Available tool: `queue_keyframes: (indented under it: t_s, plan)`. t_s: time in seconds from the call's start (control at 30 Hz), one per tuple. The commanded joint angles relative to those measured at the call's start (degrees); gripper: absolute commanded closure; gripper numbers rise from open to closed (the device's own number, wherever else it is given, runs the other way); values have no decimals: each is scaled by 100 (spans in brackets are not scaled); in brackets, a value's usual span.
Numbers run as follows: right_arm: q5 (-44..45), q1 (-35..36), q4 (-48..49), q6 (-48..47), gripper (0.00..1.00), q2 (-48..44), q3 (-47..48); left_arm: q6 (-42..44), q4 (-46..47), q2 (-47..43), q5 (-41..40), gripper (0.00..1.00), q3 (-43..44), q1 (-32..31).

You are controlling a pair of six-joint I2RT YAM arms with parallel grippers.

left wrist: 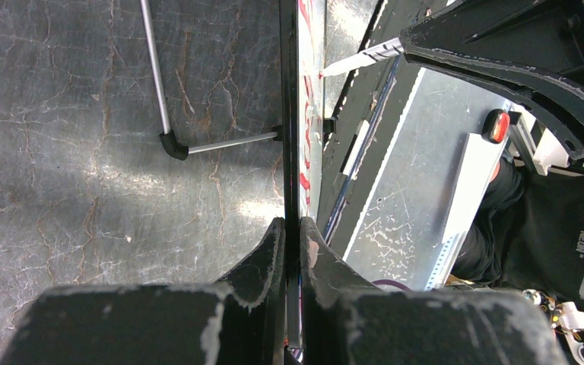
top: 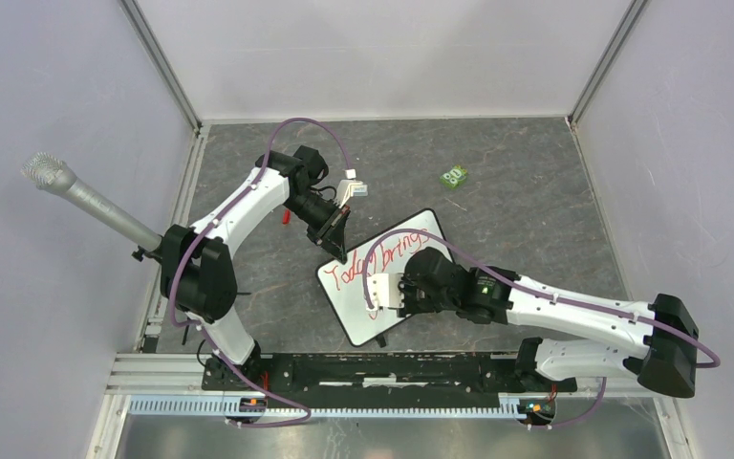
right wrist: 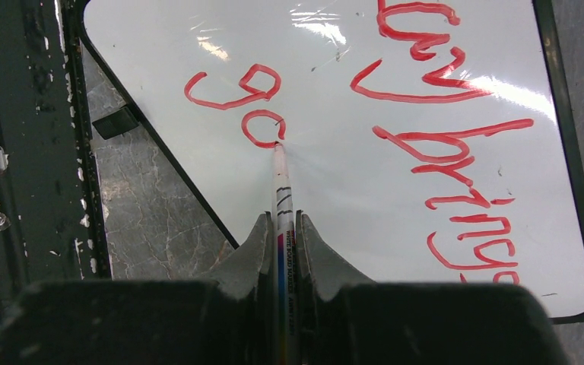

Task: Write a sentence on the whiteboard

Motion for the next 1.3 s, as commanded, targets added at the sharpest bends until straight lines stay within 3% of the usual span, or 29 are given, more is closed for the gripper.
queue_keyframes:
  t_s: [0.0,0.9,1.27]
  plan:
    - [381,-89,164,3,100,75,281,-18,133,-131,-9,98,-51,-33]
    - [-500,-239,-20,-90,100,-445,4,-64,138,-91,-18,97,0,-38]
    - [-260,-291,71,-52,100,-340,-130,-60,133,-54,-13,98,23,-39]
